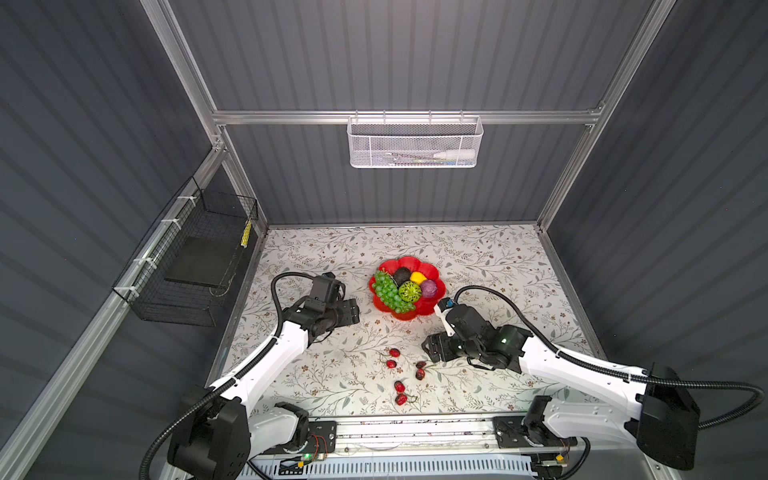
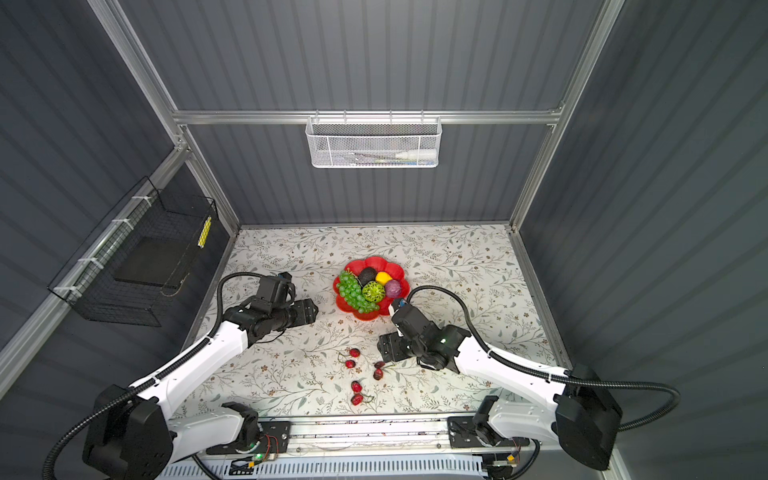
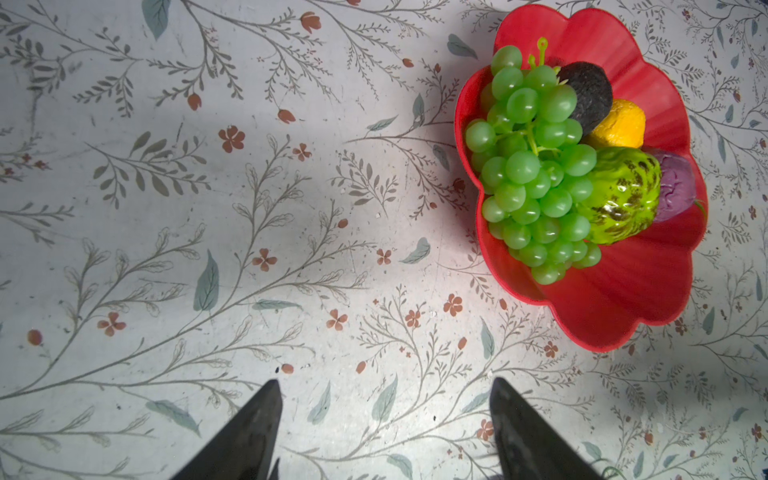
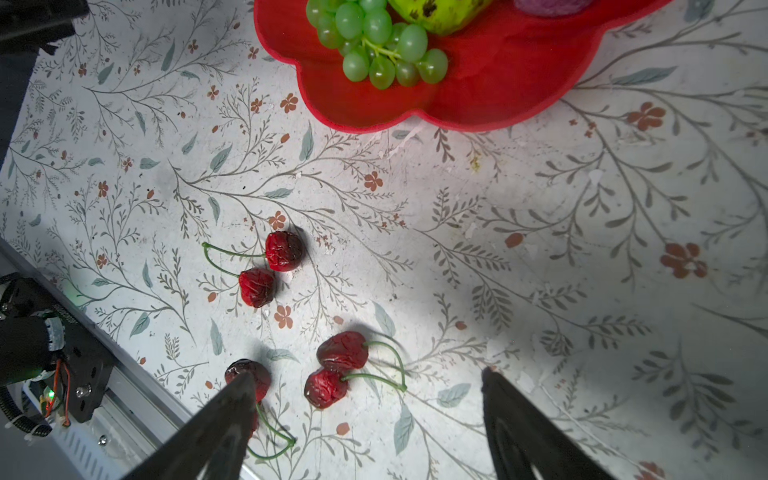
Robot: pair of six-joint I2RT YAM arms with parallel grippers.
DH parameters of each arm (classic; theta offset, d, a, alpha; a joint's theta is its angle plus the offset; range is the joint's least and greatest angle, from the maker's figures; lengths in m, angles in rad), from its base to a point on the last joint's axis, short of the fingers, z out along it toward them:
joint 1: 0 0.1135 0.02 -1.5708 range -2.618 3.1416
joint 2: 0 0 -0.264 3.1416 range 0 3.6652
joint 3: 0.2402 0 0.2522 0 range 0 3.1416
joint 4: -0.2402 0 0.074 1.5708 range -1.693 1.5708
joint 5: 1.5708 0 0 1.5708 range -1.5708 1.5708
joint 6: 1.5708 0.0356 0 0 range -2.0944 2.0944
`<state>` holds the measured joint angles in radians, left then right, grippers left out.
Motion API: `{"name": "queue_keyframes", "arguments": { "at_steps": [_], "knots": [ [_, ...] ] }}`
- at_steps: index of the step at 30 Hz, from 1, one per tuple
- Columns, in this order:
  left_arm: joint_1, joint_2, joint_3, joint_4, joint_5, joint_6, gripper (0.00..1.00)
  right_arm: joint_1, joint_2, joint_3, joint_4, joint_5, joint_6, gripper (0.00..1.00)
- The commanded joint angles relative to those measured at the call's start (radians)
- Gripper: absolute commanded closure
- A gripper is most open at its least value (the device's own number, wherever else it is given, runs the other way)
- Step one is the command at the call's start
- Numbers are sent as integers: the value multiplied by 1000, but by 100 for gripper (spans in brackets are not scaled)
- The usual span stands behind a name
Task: Place and organize the fake fruits in the fruit bowl
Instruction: 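Move both grippers back toward the red cherries nearer the robot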
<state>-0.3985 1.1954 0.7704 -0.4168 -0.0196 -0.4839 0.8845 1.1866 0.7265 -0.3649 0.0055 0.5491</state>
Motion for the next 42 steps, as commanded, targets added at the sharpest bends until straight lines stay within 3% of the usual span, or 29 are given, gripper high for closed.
{"name": "queue_keyframes", "arguments": {
  "at_steps": [1, 11, 14, 21, 25, 31, 39, 42],
  "knots": [
    [-4, -10, -41, 19, -2, -50, 21, 7, 25, 34, -14, 6, -20, 14],
    [-10, -19, -69, 12, 28, -89, 22, 26, 47, 13, 10, -2, -16, 16],
    [-19, -20, -96, 34, 129, -102, 23, 28, 52, 11, 14, -11, -20, 16],
    [-255, 3, -97, 7, 247, -109, 22, 33, 96, -10, 50, -60, -17, 16],
    [-356, 36, -95, 6, 204, -116, 22, 33, 120, -13, 82, -79, -9, 16],
    [-417, 167, -53, 14, 144, -91, 23, 33, 118, -15, 92, -75, -16, 16],
    [-418, 229, -56, 54, 142, -95, 45, 31, 61, -69, 101, -42, 0, 16],
    [-419, 218, -61, 56, 119, -103, 48, 31, 62, -77, 106, -43, 0, 16]
  ]
}}
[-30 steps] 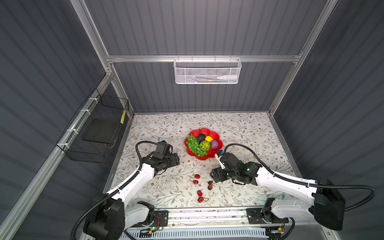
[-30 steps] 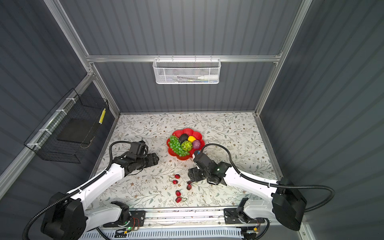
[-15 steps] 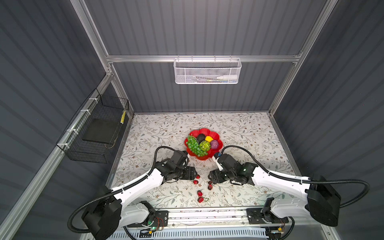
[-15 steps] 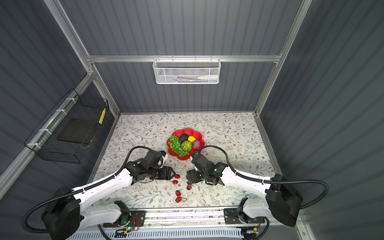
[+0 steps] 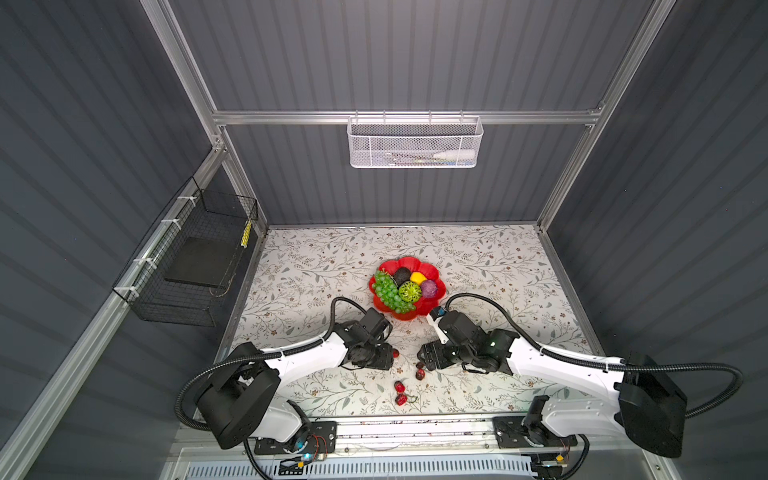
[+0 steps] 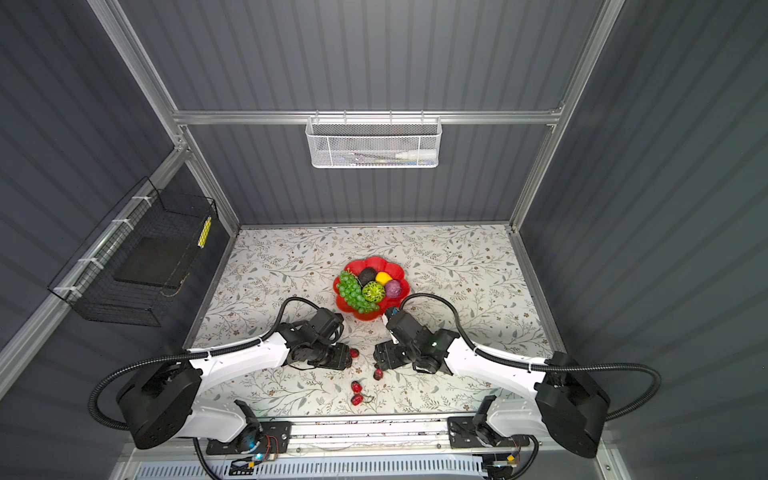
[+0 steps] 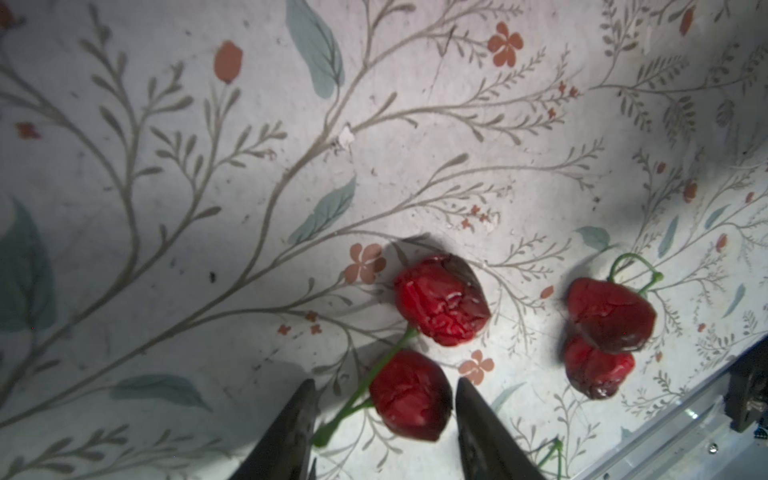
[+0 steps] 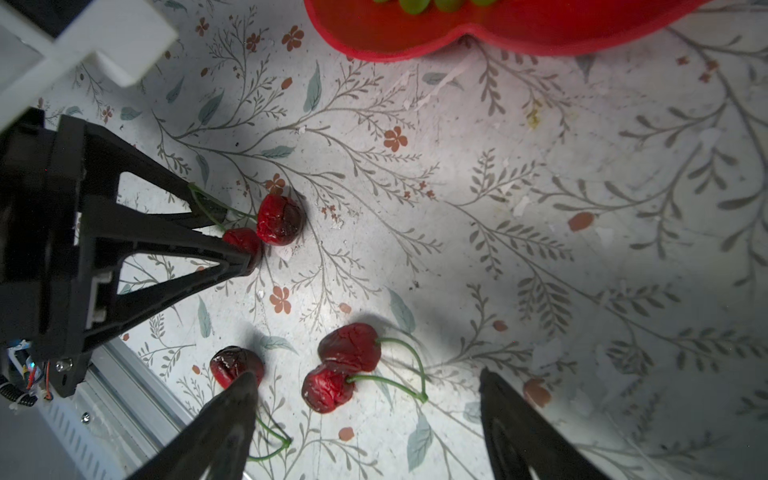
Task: Place and organize the fake fruits in the fruit bowl
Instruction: 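Move both grippers back toward the red cherries nearer the robot, then close the left gripper on a pair of red cherries by the stem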
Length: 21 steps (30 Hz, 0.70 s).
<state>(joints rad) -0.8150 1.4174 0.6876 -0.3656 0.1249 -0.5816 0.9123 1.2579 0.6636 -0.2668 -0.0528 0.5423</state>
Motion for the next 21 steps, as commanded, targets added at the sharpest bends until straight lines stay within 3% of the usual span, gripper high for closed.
{"name": "queue_keyframes", "arguments": {
  "at_steps": [1, 12, 21],
  "knots": [
    [-1, -11, 21, 9, -35, -9, 48, 3, -7, -15, 12, 13, 6, 16],
    [-3, -65, -14, 83, -42, -41, 43, 3, -4, -29, 30, 5, 4, 16],
    [-2, -65, -25, 79, -68, -46, 59, 3, -29, -48, 40, 10, 7, 16]
  ]
}}
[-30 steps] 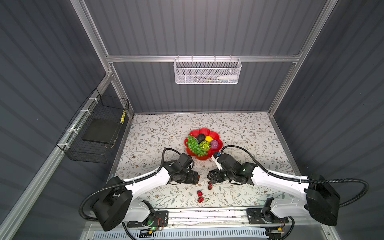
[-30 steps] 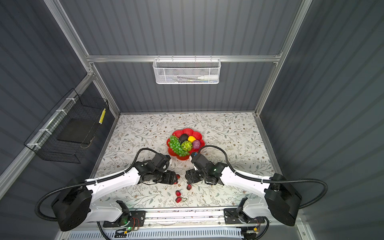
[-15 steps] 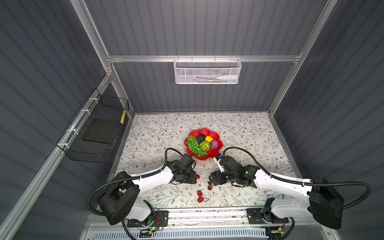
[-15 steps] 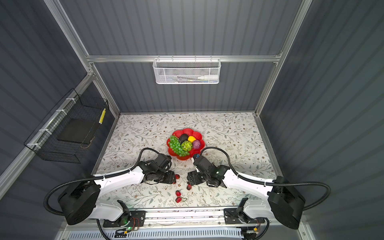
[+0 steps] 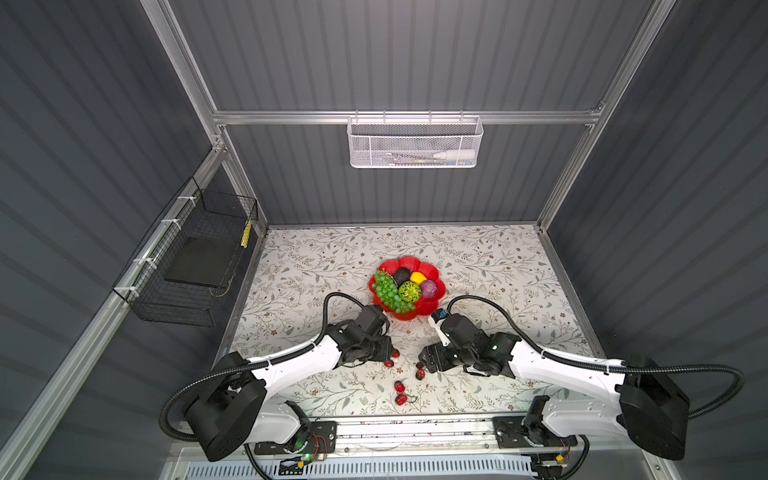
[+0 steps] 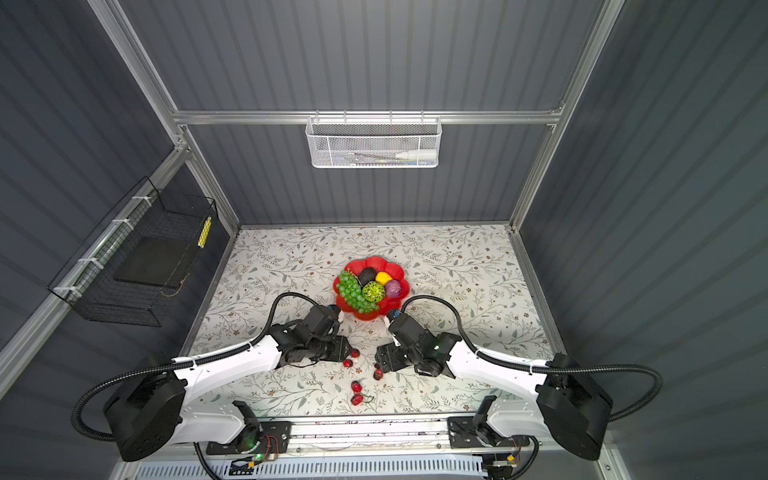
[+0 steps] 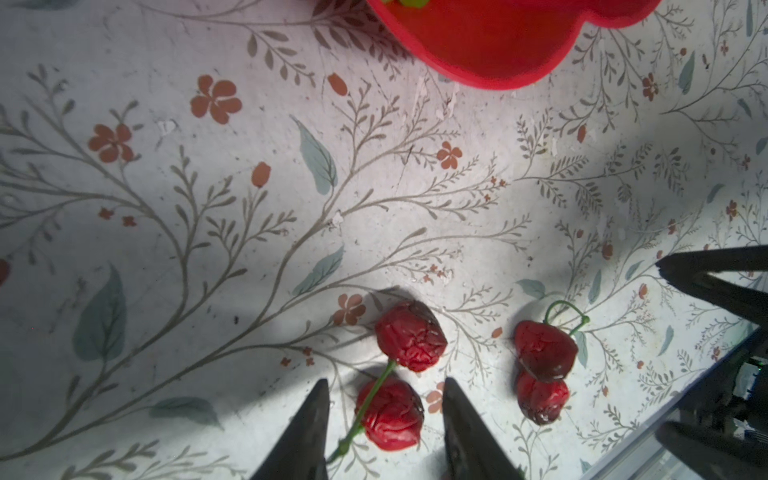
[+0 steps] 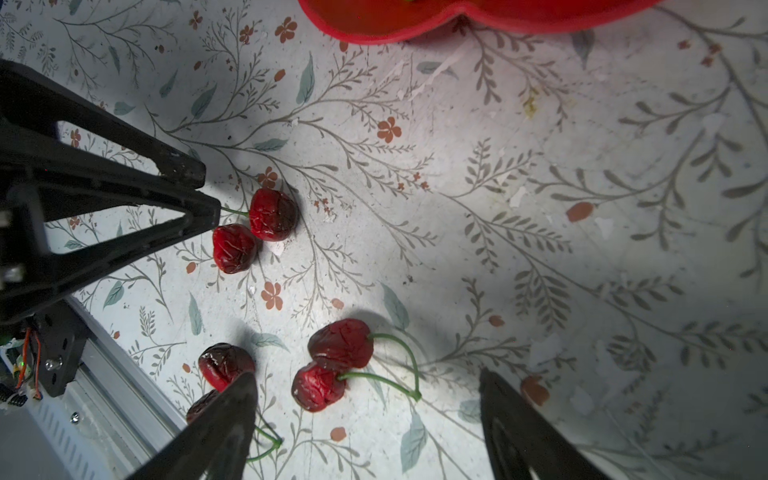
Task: Place and organize the fake fruits in the fruit bowl
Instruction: 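Close the left gripper on a pair of red cherries by the stem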
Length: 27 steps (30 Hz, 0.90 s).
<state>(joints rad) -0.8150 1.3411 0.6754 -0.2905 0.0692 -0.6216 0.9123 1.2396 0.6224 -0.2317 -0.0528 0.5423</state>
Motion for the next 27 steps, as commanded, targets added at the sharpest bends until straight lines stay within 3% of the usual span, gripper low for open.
{"name": "queue_keyframes", "arguments": {
  "at_steps": [1, 9, 19, 27],
  "knots": [
    [-2, 22, -11, 4, -11, -2, 61, 3, -10, -6, 6, 8, 6, 16],
    [-2, 49, -5, -8, -21, 13, 71, 3, -25, -15, 12, 16, 8, 16],
    [-1, -4, 4, -40, -57, 15, 100, 3, -20, -16, 17, 14, 9, 16],
    [-1, -90, 113, -173, -72, 57, 100, 3, -12, -18, 26, 17, 8, 16]
  ]
}}
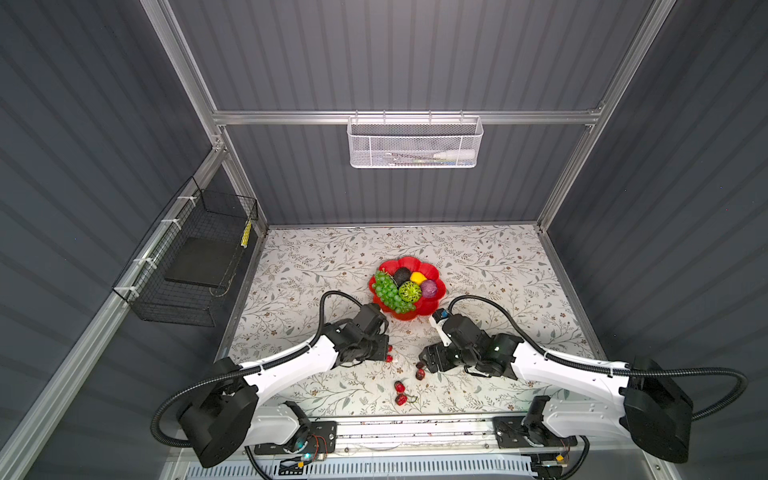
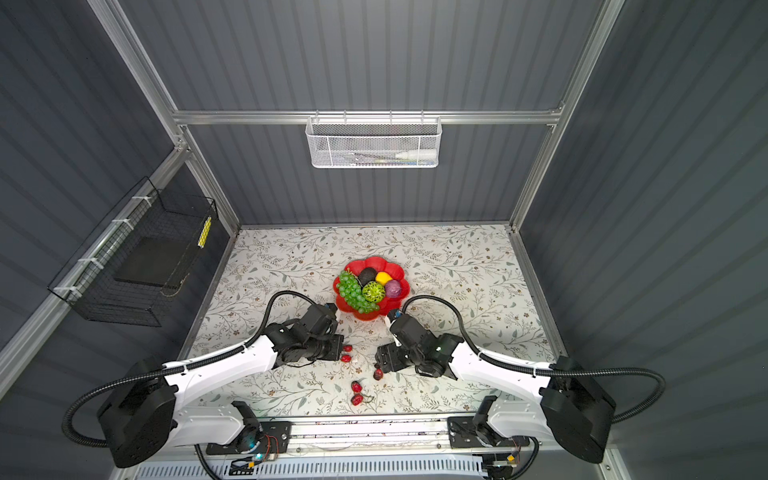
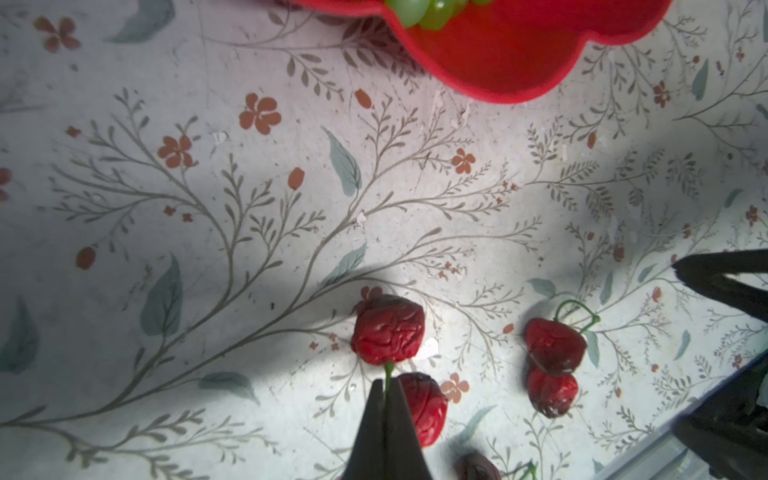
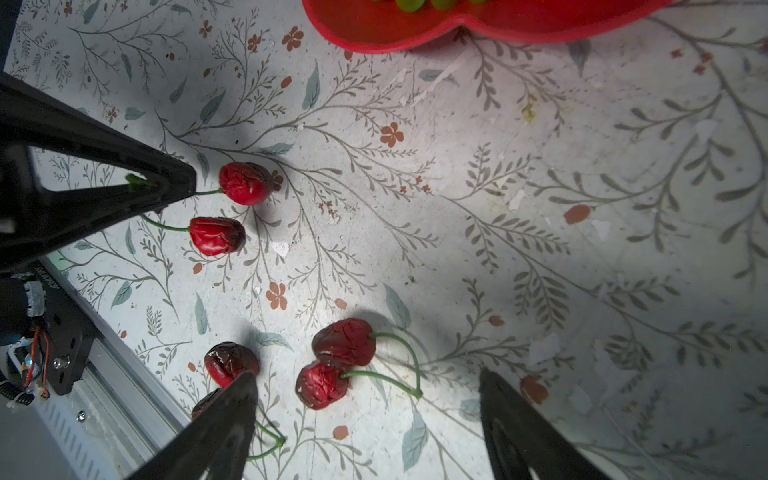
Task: Place and organize the fake fruits in the fruit bowl
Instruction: 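Close the left gripper on a pair of red cherries by the stem, then carry the cherries with the left gripper into the red bowl and release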
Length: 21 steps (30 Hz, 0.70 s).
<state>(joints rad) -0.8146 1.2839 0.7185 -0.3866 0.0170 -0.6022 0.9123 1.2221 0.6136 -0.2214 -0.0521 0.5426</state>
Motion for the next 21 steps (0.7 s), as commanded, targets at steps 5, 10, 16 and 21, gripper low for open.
{"name": "queue_keyframes", "arguments": {
  "at_steps": [5, 10, 16, 21],
  "knots": [
    [-1, -39, 163, -118, -22, 58, 100, 3, 20, -8, 24, 17, 9, 16],
    [0, 16, 284, -115, -3, 102, 100, 4, -44, -41, 18, 56, 27, 17],
    [34, 170, 435, -51, 63, 172, 100, -26, -199, -42, -82, 113, -5, 14],
    [70, 340, 573, -13, 130, 240, 100, -282, -272, -6, -122, -142, 6, 12]
  ]
}}
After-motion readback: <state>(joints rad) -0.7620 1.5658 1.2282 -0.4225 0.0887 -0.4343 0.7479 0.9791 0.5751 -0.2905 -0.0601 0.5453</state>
